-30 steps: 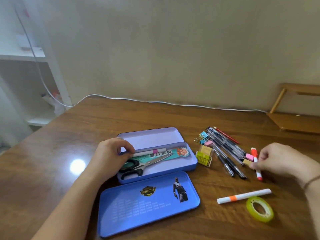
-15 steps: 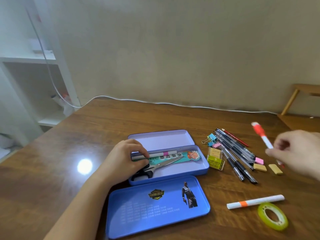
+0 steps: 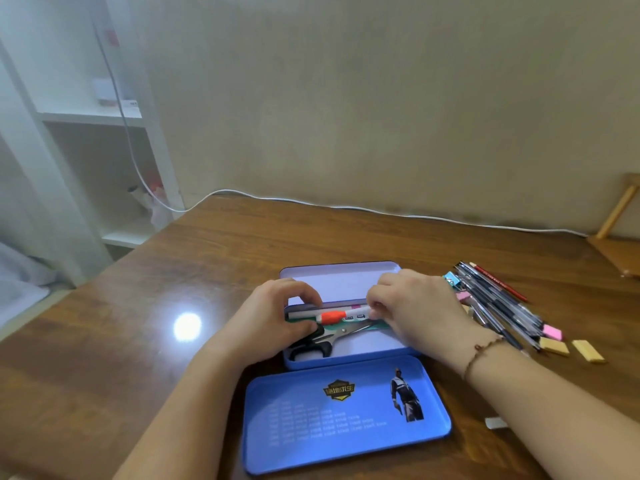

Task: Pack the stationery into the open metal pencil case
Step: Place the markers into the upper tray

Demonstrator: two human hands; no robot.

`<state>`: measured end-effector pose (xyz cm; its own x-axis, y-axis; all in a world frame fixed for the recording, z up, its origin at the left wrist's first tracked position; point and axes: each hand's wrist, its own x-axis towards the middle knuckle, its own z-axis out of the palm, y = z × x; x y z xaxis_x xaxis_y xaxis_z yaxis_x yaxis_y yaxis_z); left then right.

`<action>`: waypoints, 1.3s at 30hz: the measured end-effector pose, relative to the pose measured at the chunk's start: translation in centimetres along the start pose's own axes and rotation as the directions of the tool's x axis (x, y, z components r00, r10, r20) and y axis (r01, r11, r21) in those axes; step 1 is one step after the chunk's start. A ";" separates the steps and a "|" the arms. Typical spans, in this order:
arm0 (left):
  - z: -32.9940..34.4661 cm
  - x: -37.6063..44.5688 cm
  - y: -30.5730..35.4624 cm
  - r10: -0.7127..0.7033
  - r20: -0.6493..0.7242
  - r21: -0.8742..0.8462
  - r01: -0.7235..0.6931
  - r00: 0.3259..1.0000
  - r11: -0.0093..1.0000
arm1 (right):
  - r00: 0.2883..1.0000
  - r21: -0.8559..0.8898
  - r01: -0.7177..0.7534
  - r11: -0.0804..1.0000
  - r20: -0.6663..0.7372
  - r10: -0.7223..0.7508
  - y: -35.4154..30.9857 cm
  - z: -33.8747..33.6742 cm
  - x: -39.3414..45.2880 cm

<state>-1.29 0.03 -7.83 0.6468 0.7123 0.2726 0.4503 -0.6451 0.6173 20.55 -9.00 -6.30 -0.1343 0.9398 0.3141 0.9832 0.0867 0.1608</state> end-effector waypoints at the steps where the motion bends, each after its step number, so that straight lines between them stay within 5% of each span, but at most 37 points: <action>1: 0.0 0.0 0.0 0.013 -0.003 0.002 -0.013 1.000 1.000 | 1.000 0.026 -0.005 1.000 -0.019 0.005 -0.1 -0.1 0.2; 8: 0.5 0.4 -0.9 0.058 0.007 -0.011 -0.058 0.998 0.998 | 0.993 0.300 -0.119 0.946 0.049 0.109 -0.1 0.2 -0.2; 17: 0.7 0.5 -1.0 0.054 0.011 -0.008 -0.054 0.998 0.999 | 0.964 0.410 -0.266 0.873 0.136 0.230 0.6 -0.7 -2.3; 25: 0.7 0.4 -1.1 0.053 0.008 -0.003 -0.053 0.999 0.999 | 0.980 0.415 -0.197 0.888 0.080 0.180 1.7 -1.7 -4.2; 28: 0.6 0.2 -0.9 0.047 -0.021 -0.040 -0.048 0.999 0.998 | 0.910 0.290 -0.396 0.871 -0.006 0.415 5.0 -2.6 -4.8; 31: 0.4 0.1 -0.6 0.062 0.001 -0.058 -0.062 0.998 0.996 | 0.802 0.154 -0.597 0.787 0.117 0.585 7.9 -3.1 -5.3; 39: 0.5 -0.1 -0.6 0.075 0.117 0.055 -0.082 0.990 0.995 | 0.644 0.093 -0.740 0.666 0.383 0.662 10.6 -4.4 -6.5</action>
<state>-1.24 0.21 -8.60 0.7467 0.6242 0.2300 0.4289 -0.7160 0.5508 31.32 -15.68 -2.52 0.6114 0.7897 -0.0500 0.7661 -0.6066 -0.2123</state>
